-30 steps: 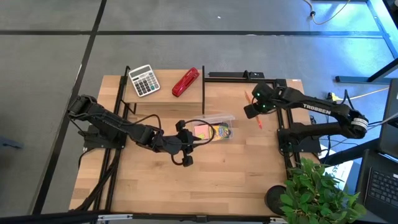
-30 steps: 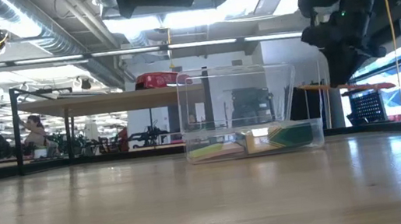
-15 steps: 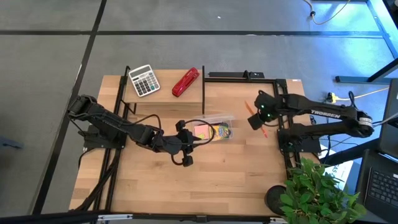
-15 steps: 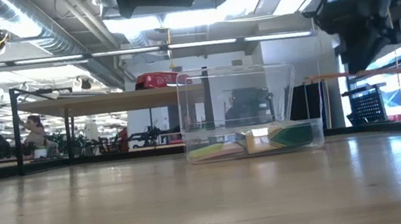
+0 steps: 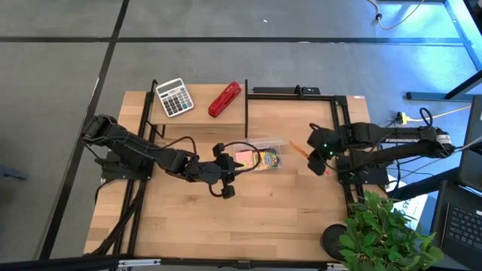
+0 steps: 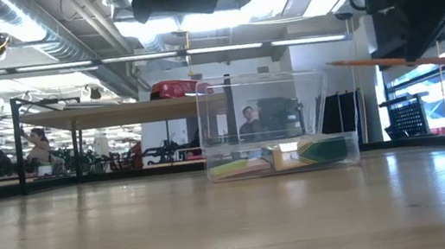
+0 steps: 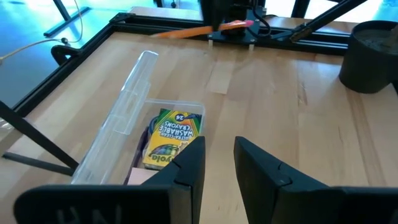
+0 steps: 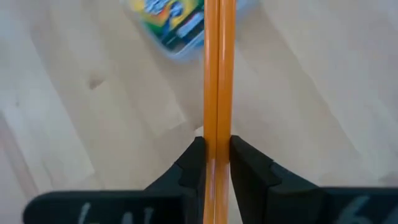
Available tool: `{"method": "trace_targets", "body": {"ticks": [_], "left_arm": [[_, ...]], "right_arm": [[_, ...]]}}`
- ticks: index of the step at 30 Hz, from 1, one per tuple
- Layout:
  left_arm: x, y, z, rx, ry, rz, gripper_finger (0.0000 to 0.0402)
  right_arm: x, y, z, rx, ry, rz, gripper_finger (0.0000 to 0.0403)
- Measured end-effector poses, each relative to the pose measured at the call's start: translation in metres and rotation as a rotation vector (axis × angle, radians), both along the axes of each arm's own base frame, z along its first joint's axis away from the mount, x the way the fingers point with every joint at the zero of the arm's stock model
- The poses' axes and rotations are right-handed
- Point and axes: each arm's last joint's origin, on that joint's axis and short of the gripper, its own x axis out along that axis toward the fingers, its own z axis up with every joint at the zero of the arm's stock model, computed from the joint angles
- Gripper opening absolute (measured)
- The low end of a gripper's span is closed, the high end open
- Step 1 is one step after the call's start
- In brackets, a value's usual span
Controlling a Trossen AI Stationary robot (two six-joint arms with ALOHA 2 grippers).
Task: Pack school essentials
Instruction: Put the top orange pencil into the supply box
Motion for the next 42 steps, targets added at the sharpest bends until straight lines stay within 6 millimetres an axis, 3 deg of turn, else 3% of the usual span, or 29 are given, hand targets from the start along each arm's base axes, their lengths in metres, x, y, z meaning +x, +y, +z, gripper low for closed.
{"method": "trace_targets", "body": {"ticks": [14, 19, 26, 36, 42], "left_arm": [[0.003, 0.013, 0.0, -0.004, 0.001, 0.034, 0.0078], [0.003, 0.014, 0.0, -0.004, 0.0, 0.036, 0.0078], [0.003, 0.014, 0.0, -0.004, 0.0, 0.036, 0.0078], [0.003, 0.014, 0.0, -0.004, 0.002, 0.036, 0.0078], [0.003, 0.013, 0.0, -0.003, 0.005, 0.036, 0.0078]], "right_arm": [[-0.002, 0.043, -0.001, 0.022, 0.002, 0.277, 0.0056], [0.008, 0.056, -0.004, 0.032, -0.023, 0.326, 0.0038], [0.016, 0.059, -0.012, 0.016, 0.019, 0.327, 0.0005], [0.032, 0.07, -0.007, 0.04, -0.136, 0.358, 0.0004], [0.048, 0.085, -0.017, 0.023, -0.165, 0.443, 0.0003]]}}
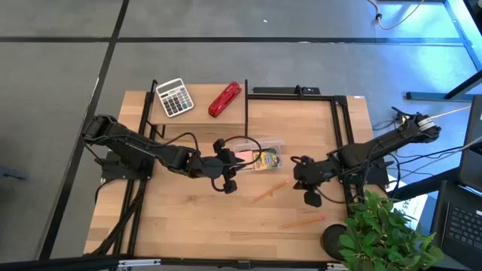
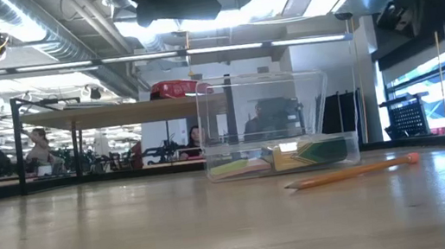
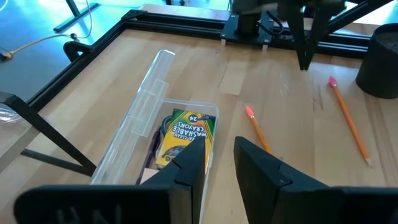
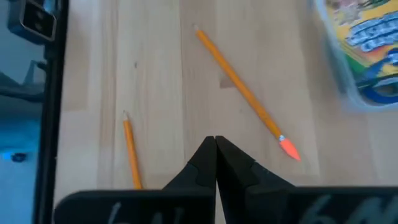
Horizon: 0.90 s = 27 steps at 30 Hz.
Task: Pack school essentials
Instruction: Put the top orange pencil into the supply box
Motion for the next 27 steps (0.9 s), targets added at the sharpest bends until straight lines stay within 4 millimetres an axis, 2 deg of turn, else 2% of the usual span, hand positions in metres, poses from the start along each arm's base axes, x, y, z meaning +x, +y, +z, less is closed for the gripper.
{"method": "trace_targets", "body": {"ticks": [8, 12, 19, 23, 27], "left_arm": [[-0.001, -0.003, 0.0, -0.011, 0.004, -0.027, 0.0078], [-0.001, -0.004, 0.0, -0.013, 0.005, -0.032, 0.0078], [-0.001, -0.004, -0.001, -0.013, 0.009, -0.031, 0.0078], [-0.001, -0.004, -0.001, -0.016, 0.008, -0.029, 0.0078], [-0.001, -0.004, -0.001, -0.016, 0.008, -0.029, 0.0078]], "right_arm": [[0.017, 0.007, -0.015, -0.049, -0.009, 0.068, 0.001], [0.023, 0.005, -0.016, -0.05, -0.038, 0.07, 0.0011], [0.027, 0.004, -0.015, -0.156, -0.105, 0.229, 0.0013], [0.029, 0.001, -0.016, -0.181, -0.109, 0.247, 0.0033], [0.033, -0.001, -0.023, -0.212, -0.09, 0.272, 0.0072]]}}
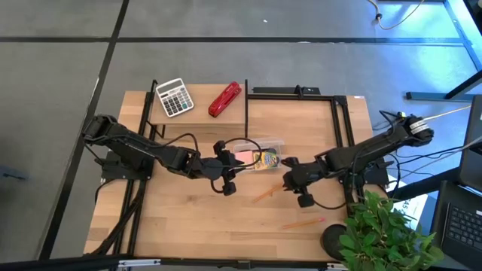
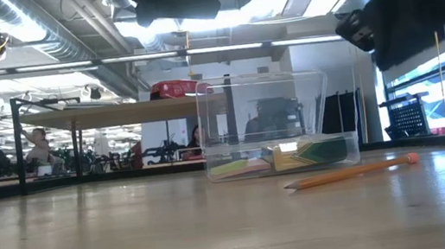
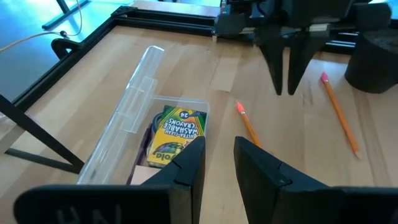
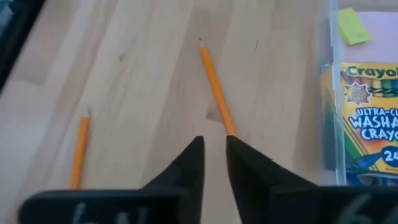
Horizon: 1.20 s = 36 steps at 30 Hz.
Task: Pack school essentials
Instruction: Put the top orange pencil into the supply box
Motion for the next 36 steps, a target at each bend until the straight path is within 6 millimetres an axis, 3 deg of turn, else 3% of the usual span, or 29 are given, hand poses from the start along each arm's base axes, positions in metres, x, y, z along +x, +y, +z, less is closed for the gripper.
{"method": "trace_targets", "body": {"ticks": [11, 17, 24, 36], "left_arm": [[0.0, 0.0, 0.0, -0.001, -0.003, 0.0, 0.0078], [0.0, -0.003, 0.001, -0.018, -0.003, -0.039, 0.0078], [-0.004, -0.023, -0.001, -0.043, 0.04, -0.281, 0.0078], [-0.008, -0.033, -0.001, -0.026, 0.036, -0.274, 0.0078]], "right_arm": [[0.015, -0.005, -0.028, -0.127, 0.068, 0.123, 0.0169], [0.019, -0.003, -0.037, -0.147, 0.096, 0.145, 0.0176], [0.022, -0.002, -0.044, -0.161, 0.107, 0.164, 0.0177], [0.03, 0.0, -0.059, -0.199, 0.115, 0.228, 0.0177]]}}
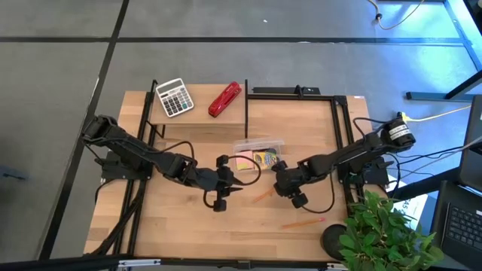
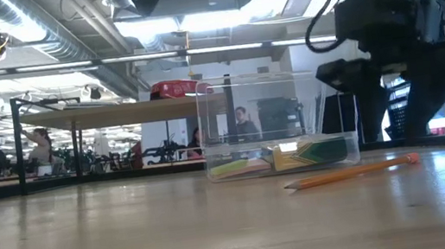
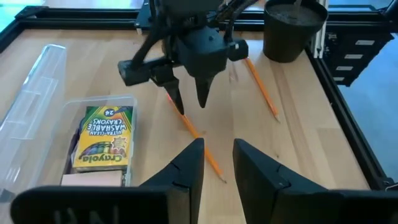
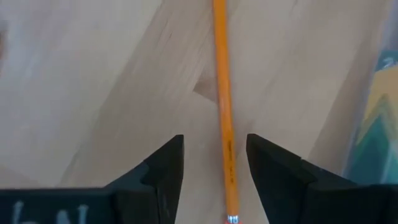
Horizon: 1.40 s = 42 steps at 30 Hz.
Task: Pack school essentials
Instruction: Put the top orange pencil into the supply box
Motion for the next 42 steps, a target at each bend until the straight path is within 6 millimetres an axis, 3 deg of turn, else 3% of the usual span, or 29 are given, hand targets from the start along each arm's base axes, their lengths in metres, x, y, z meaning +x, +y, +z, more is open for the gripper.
{"method": "trace_targets", "body": {"ticks": [10, 18, 42], "left_arm": [[0.0, 0.0, 0.0, -0.001, 0.0, 0.002, 0.0078], [0.0, 0.0, 0.0, -0.002, 0.0, 0.003, 0.0078], [0.0, 0.0, 0.0, -0.021, 0.0, 0.014, 0.0078]], "right_arm": [[0.004, 0.0, -0.02, -0.052, 0.062, -0.013, 0.0177], [0.005, 0.0, -0.024, -0.054, 0.074, -0.013, 0.0172], [0.006, 0.001, -0.025, -0.018, 0.071, -0.073, 0.0024]]}}
